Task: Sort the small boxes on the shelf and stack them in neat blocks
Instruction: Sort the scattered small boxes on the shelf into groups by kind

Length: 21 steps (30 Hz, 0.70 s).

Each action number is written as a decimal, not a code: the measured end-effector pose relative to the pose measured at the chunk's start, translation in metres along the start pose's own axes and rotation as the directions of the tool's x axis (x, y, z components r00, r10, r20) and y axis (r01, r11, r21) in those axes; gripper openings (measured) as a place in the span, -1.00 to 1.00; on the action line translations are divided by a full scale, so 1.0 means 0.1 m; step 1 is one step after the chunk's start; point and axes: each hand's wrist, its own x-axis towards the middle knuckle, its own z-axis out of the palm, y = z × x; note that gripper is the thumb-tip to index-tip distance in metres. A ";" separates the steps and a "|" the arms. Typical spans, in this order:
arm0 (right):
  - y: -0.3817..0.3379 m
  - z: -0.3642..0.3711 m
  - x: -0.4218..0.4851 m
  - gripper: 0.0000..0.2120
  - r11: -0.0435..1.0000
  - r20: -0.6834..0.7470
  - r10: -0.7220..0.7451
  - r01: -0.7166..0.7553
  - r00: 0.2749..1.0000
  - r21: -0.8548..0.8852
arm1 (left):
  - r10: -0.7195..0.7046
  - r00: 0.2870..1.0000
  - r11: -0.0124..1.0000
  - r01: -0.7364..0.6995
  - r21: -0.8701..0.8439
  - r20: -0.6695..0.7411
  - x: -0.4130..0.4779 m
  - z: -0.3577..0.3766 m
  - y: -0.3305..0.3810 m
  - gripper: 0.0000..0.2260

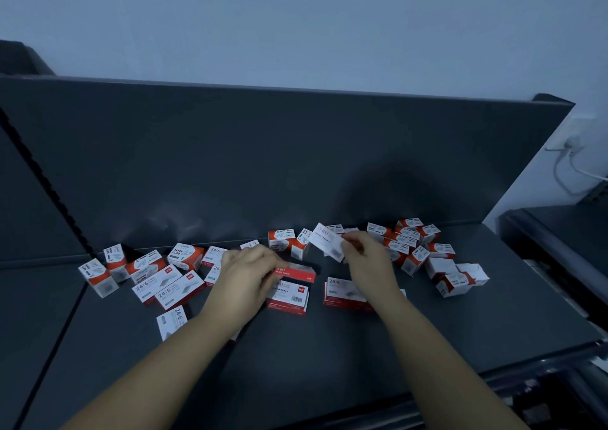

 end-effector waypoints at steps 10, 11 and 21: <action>-0.16 -0.10 -0.33 -0.82 0.612 0.411 0.269 -0.484 0.871 0.626 | 0.236 0.937 0.972 -0.229 0.058 -0.256 -0.06 0.13 0.14 -0.86; -0.16 -0.10 -0.35 -0.82 0.584 0.422 0.263 -0.492 0.867 0.646 | 0.232 0.939 0.972 -0.229 0.041 -0.253 -0.07 0.15 0.15 -0.87; -0.01 -0.12 -0.49 -0.83 0.616 0.367 0.231 -0.428 0.901 0.662 | -0.312 0.916 0.600 0.396 -0.695 0.253 -0.05 -0.04 0.36 -0.37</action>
